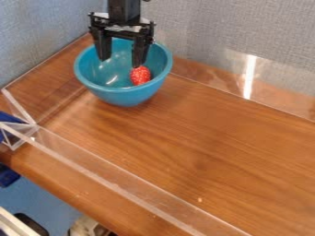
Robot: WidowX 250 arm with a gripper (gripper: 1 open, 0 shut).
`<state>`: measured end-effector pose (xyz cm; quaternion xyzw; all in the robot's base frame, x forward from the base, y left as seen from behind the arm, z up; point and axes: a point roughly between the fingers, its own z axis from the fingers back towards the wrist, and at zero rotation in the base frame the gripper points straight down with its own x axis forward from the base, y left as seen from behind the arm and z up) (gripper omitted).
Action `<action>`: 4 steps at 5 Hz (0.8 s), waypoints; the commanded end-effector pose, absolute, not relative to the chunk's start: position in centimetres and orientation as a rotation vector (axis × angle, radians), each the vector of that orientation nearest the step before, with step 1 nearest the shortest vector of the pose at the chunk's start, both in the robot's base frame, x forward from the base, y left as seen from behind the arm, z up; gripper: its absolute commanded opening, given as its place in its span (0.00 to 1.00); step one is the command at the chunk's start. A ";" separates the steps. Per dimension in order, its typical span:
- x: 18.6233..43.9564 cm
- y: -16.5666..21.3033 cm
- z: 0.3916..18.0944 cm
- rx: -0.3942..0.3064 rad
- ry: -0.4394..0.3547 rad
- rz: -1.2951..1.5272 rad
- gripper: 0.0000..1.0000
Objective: Put the strawberry in the blue bowl
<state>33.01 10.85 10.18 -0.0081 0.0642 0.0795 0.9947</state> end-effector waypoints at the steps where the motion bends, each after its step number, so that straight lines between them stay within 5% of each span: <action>1: 33.9 10.5 13.8 0.009 0.022 0.149 1.00; 3: 34.0 10.3 13.9 0.011 0.028 0.152 1.00; 4: 33.7 9.4 15.9 0.019 -0.008 0.147 1.00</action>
